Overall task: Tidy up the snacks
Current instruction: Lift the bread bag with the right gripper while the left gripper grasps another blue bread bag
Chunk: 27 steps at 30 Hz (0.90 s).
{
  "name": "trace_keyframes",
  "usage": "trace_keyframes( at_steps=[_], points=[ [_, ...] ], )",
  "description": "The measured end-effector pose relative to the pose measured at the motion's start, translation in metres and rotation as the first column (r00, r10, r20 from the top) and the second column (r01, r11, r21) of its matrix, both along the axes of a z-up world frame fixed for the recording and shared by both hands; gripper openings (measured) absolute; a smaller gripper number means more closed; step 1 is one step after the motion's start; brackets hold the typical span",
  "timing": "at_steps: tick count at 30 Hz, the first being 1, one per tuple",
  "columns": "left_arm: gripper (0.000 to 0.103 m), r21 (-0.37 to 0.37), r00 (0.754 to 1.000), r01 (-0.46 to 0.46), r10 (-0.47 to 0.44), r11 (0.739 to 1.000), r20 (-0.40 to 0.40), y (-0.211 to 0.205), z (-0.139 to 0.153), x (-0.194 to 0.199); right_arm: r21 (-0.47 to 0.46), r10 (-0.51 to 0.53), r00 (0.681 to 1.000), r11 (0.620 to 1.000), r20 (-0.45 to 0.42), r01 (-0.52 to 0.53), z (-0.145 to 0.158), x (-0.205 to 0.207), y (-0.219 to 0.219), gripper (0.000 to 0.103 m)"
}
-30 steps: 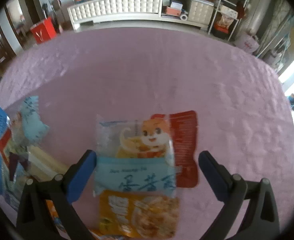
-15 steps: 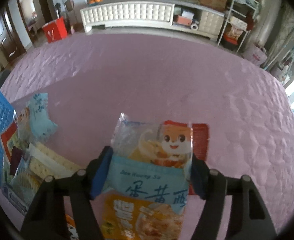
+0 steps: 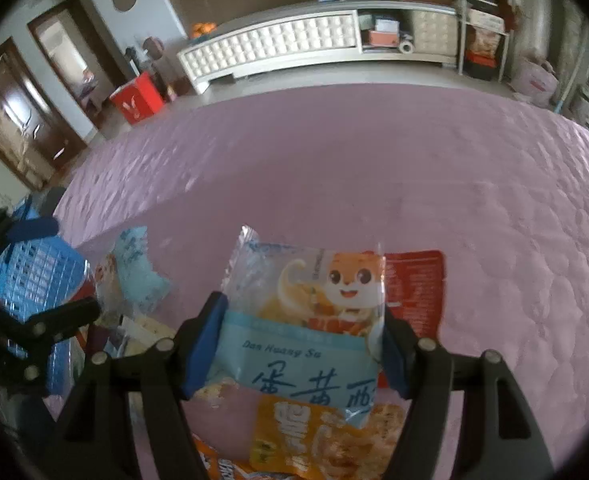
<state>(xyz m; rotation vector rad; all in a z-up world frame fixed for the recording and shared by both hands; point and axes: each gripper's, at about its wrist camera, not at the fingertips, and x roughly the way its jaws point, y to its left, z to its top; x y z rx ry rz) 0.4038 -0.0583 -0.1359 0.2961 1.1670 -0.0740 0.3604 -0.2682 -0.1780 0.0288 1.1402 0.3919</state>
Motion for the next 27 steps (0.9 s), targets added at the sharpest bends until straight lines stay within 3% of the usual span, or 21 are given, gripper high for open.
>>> trace_keyframes(
  at_steps=[8,12,16,21,24,27],
  points=[
    [0.103,-0.014,0.995,-0.016,0.015,1.0,-0.103,0.009,-0.032,0.024,-0.026,0.052,0.999,0.998,0.012,-0.052,-0.004,0.0,0.015,0.074],
    [0.103,0.041,0.992,0.008,-0.003,0.999,-0.13,0.004,-0.047,0.029,-0.082,0.059,0.998,0.995,0.018,-0.057,-0.009,-0.001,0.023,0.074],
    [0.099,0.046,0.989,0.024,-0.017,0.999,-0.146,0.003,-0.057,0.031,-0.098,0.062,0.998,0.993,0.013,-0.06,-0.013,0.0,0.025,0.074],
    [0.085,0.063,0.982,0.045,-0.032,0.997,-0.187,-0.003,-0.073,0.037,-0.101,0.054,0.999,0.993,-0.002,-0.054,-0.019,0.004,0.025,0.074],
    [0.076,0.079,0.984,0.058,-0.044,0.995,-0.173,-0.009,-0.071,0.037,-0.106,0.053,0.999,0.993,0.0,-0.053,-0.018,0.003,0.025,0.074],
    [0.069,0.049,0.985,0.052,-0.043,0.997,-0.168,-0.007,-0.065,0.033,-0.138,0.068,0.998,0.988,0.014,-0.065,-0.015,0.0,0.029,0.074]
  ],
)
